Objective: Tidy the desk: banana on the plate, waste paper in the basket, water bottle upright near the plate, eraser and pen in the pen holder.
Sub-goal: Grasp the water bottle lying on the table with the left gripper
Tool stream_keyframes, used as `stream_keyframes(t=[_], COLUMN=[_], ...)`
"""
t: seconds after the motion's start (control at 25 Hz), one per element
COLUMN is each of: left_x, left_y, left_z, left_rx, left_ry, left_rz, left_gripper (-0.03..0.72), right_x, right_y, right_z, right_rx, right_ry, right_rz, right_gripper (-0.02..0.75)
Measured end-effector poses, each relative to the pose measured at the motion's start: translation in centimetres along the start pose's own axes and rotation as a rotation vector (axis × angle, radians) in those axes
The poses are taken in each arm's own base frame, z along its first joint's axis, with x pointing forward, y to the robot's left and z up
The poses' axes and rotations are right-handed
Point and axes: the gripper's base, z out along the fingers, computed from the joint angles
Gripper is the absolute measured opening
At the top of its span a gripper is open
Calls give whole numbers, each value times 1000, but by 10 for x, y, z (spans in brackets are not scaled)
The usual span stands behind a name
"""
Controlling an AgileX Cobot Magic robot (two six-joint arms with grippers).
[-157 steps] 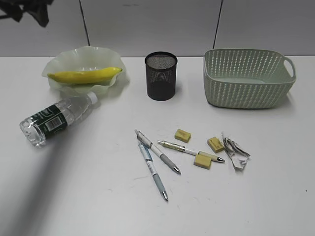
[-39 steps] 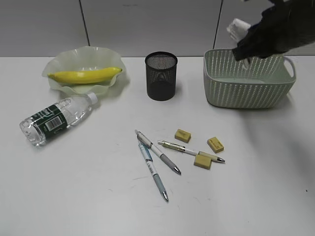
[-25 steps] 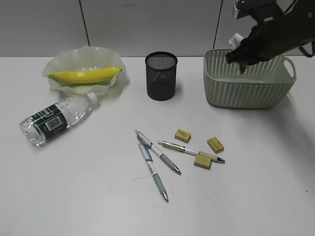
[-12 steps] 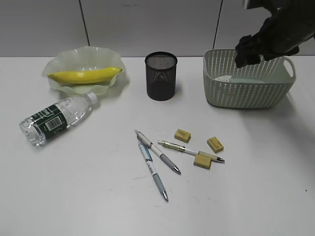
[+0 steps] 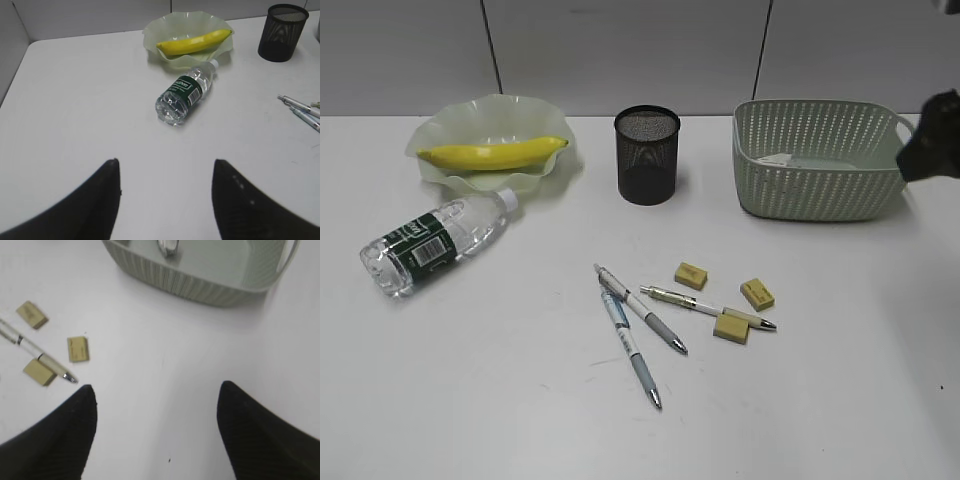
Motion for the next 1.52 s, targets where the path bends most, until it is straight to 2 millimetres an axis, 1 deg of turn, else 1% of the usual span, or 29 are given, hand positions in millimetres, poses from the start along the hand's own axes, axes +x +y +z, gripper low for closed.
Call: stream_keyframes(t=[0.04, 0.16, 0.28, 0.36, 0.4, 0.48, 0.56, 0.68, 0.8, 0.88, 1.12, 1.24, 1.36, 1.52], left_x=[0, 0, 0, 0, 0, 0, 0, 0, 0, 0, -3, -18, -41, -68], left_y=[0, 0, 0, 0, 0, 0, 0, 0, 0, 0, -1, -2, -4, -12], left_z=[0, 0, 0, 0, 0, 0, 0, 0, 0, 0, 6, 17, 38, 85], left_rx=[0, 0, 0, 0, 0, 0, 0, 0, 0, 0, 3, 8, 23, 75], left_ry=[0, 0, 0, 0, 0, 0, 0, 0, 0, 0, 38, 69, 135, 326], left_rz=[0, 0, 0, 0, 0, 0, 0, 0, 0, 0, 7, 60, 107, 104], left_gripper=[435, 435, 431, 421, 414, 397, 384, 371, 367, 367, 365, 365, 376, 429], right_x=[10, 48, 86, 113, 128, 150, 175, 200, 223, 232, 234, 234, 234, 234], right_y=[2, 7, 11, 14, 16, 18, 22, 26, 30, 31, 32, 33, 33, 33], right_z=[-10, -42, -65, -74, -81, -89, -103, -125, -145, -151, -150, -150, -150, -150], right_rx=[-4, -12, -11, -11, -9, -9, -7, -10, -4, -5, -15, -18, -18, -18], right_ry=[-3, -15, -29, -31, -48, -57, -124, -271, -457, -519, -527, -527, -527, -527], right_rz=[6, 13, 11, 9, 8, 7, 7, 10, 9, 8, 13, 13, 13, 13], right_gripper=[588, 587, 585, 585, 585, 584, 580, 563, 548, 543, 541, 541, 540, 539])
